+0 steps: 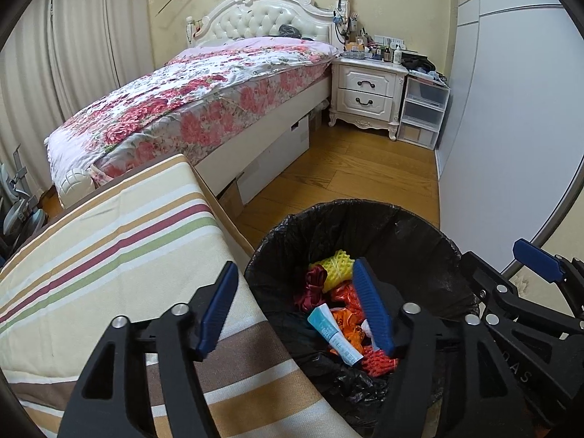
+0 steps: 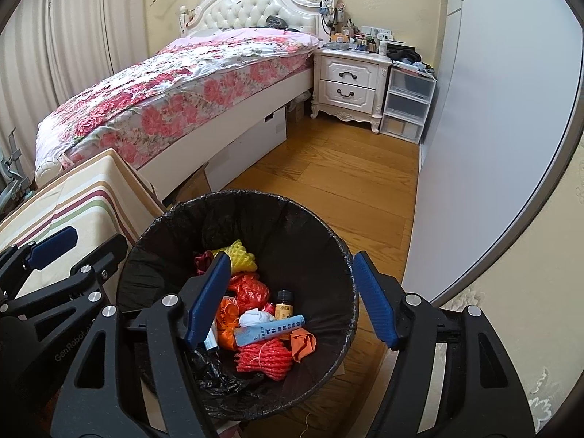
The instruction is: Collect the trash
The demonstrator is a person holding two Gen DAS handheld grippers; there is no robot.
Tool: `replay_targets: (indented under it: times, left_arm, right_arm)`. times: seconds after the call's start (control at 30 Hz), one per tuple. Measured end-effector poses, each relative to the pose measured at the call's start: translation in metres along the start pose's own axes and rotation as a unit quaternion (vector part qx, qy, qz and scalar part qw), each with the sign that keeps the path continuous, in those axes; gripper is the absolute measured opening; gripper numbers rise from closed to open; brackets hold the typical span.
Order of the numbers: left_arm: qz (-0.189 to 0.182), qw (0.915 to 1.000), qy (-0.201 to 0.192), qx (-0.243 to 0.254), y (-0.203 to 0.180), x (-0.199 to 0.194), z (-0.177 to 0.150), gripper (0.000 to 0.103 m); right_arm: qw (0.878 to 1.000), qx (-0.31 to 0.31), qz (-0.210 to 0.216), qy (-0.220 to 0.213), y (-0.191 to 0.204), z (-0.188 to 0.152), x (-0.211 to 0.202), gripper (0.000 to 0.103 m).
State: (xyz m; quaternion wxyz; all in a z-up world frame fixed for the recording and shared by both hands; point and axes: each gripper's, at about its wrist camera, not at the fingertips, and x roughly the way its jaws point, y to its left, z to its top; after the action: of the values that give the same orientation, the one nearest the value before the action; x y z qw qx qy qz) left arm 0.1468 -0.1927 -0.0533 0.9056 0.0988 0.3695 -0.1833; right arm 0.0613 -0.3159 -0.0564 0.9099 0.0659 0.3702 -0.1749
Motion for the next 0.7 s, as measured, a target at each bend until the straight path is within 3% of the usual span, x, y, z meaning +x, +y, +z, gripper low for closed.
replay_targets:
  times: [0.27, 0.43, 0.7]
  left_arm:
    - [0.034, 0.9993, -0.014, -0.004, 0.005, -0.009, -0.003, 0.078]
    - [0.049, 0.9986, -0.02, -0.008, 0.012, -0.018, -0.008, 0.08]
    - [0.034, 0.9986, -0.033, -0.023, 0.02, -0.043, -0.013, 0.081]
  right_arm:
    - [1.0, 0.0, 0.0, 0.0, 0.0, 0.0, 0.0, 0.069]
    - [1.0, 0.007, -0.001, -0.001, -0.002, 0.0, -0.004, 0.07]
    - [1.0, -0.001, 0.002, -0.007, 0.006, -0.01, -0.022, 0.076]
